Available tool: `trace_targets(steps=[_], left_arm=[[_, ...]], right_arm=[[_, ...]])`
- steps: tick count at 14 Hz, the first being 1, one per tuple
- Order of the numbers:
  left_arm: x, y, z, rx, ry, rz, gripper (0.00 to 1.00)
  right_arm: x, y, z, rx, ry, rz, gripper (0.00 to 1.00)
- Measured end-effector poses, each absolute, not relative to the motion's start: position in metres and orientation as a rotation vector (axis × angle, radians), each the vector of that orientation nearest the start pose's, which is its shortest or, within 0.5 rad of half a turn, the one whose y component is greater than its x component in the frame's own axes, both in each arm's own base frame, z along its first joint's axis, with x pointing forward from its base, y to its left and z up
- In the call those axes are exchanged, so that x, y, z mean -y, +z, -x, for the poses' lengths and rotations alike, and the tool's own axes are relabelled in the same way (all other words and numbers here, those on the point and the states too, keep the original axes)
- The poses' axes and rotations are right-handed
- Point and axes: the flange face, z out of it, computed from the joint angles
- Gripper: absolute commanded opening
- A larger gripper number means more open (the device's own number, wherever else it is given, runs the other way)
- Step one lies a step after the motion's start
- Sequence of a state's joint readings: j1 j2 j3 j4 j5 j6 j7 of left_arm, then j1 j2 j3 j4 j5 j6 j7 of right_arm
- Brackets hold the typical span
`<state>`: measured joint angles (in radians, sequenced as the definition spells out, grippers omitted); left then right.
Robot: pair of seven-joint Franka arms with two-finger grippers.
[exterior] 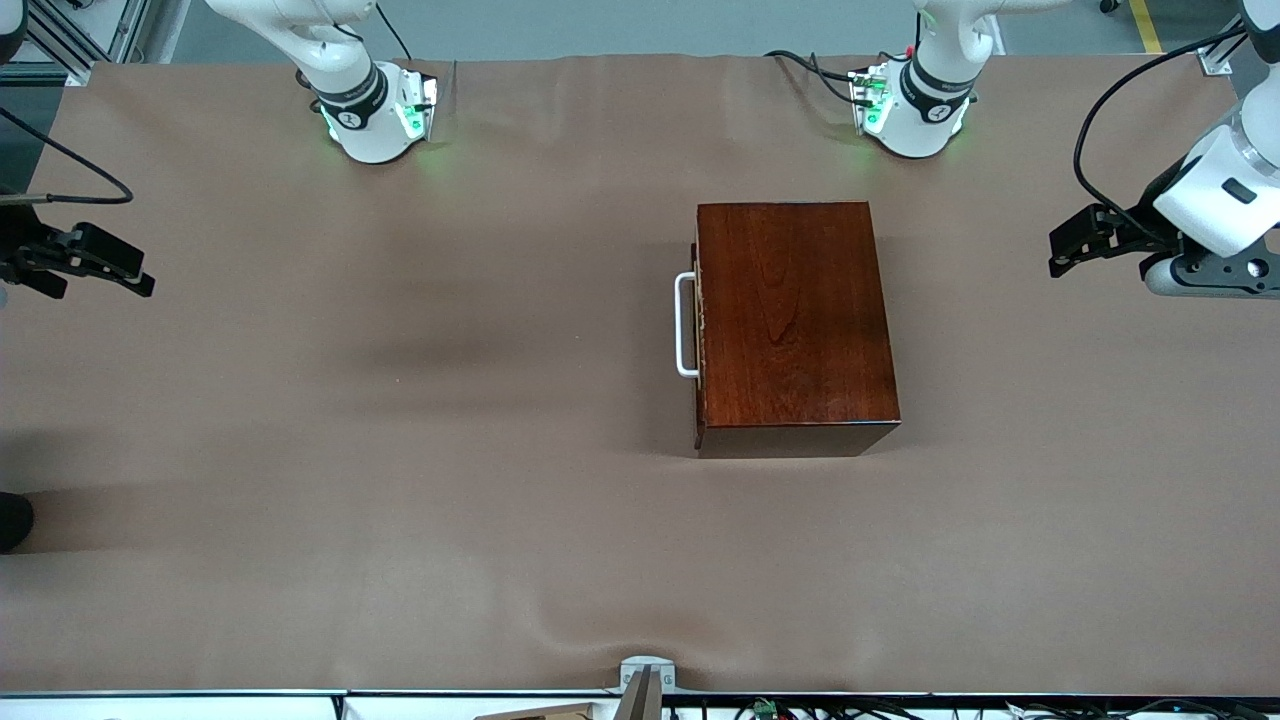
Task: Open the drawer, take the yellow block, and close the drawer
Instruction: 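Move the left gripper toward the wooden box's white drawer handle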
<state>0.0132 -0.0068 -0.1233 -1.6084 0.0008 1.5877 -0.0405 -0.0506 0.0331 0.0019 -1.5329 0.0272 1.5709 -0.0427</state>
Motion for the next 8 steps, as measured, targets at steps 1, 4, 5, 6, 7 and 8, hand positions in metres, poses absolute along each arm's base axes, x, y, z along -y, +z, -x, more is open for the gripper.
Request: trace_targets(steps=[1,4,5,6,7,8], left_arm=[[0.061,0.612,-0.55,-0.109,0.022,3.137,1.0],[0.061,0.612,-0.55,-0.109,0.021,3.137,1.0],[0.061,0.611,-0.55,-0.109,0.023,3.137,1.0],[0.061,0.608,-0.552,-0.108,0.033,3.137,1.0],[0.062,0.601,-0.556,-0.1,0.054,3.138,1.0],[0.062,0.592,-0.561,-0.077,0.077,3.139,1.0]], right_arm=[[0.025,0.624,-0.565,-0.009,-0.01,3.115,1.0],[0.025,0.624,-0.565,-0.01,-0.011,3.115,1.0],[0.025,0.624,-0.565,-0.01,-0.011,3.115,1.0],[0.025,0.624,-0.565,-0.011,-0.011,3.115,1.0],[0.025,0.624,-0.565,-0.011,-0.012,3.115,1.0],[0.025,0.625,-0.565,-0.011,-0.013,3.115,1.0]])
